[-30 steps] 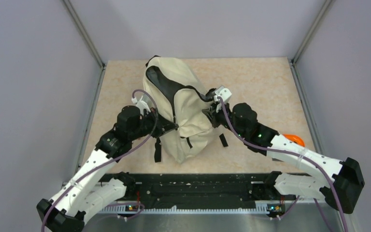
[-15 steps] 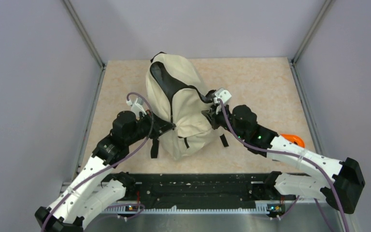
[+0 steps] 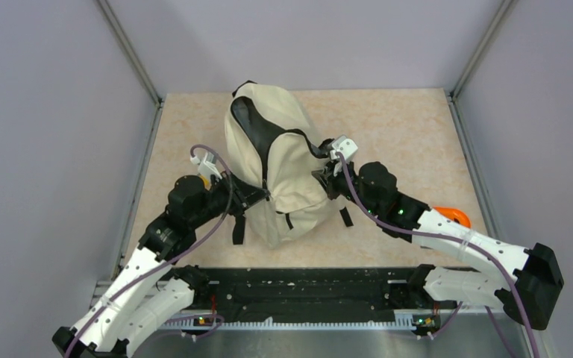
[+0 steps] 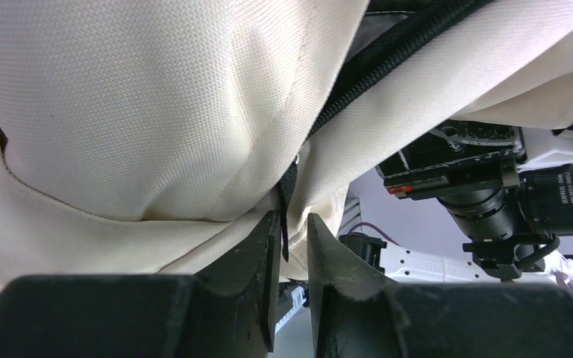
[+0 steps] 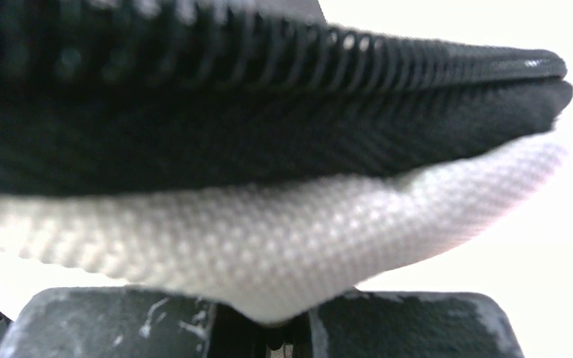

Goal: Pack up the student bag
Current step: Zip the student bag at the center of the board.

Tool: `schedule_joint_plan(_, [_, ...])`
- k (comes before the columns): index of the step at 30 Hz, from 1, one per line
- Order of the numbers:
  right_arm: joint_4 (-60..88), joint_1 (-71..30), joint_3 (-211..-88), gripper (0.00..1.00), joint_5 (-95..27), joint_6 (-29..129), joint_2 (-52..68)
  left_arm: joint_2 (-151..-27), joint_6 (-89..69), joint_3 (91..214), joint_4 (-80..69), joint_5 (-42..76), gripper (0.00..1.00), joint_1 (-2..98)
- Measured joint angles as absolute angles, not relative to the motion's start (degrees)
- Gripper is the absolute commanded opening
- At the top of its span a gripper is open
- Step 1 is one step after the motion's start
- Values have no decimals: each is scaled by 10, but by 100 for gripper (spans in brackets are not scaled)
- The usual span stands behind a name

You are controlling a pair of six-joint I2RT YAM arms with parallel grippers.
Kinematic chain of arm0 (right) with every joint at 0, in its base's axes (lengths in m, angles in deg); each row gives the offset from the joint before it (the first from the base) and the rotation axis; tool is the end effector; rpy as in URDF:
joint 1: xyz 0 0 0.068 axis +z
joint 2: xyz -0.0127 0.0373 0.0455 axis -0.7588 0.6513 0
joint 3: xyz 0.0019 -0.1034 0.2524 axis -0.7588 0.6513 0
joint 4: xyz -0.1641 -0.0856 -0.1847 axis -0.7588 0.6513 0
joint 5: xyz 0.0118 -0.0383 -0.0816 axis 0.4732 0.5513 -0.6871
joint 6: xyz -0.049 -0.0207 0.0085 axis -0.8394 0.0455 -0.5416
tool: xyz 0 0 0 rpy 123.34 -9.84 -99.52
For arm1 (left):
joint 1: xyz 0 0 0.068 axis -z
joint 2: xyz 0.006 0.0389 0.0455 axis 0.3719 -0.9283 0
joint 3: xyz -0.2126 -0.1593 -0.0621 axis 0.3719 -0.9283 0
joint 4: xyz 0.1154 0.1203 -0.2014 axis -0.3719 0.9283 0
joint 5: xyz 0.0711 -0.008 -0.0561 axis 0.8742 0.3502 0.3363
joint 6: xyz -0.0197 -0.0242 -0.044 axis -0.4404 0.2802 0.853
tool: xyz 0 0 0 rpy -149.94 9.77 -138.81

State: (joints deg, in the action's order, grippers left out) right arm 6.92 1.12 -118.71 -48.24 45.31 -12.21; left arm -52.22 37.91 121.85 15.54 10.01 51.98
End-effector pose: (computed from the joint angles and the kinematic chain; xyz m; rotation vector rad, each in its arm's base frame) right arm 0.1629 0.1912 0.3172 -0.6455 1.6470 0.5761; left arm 0.1332 -0.0882 0.3202 -0.3153 2.0403 -1.2754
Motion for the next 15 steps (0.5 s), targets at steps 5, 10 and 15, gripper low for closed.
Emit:
schedule_joint_plan(5, [71, 11, -1187, 0, -482, 456, -122, -503, 380, 1213, 153, 104, 23, 520])
schedule_joint_plan(10, [71, 11, -1187, 0, -482, 457, -122, -501, 386, 1209, 151, 106, 21, 520])
schedule_joint_plan(15, [72, 11, -1187, 0, -482, 457, -122, -509, 388, 1208, 150, 106, 16, 520])
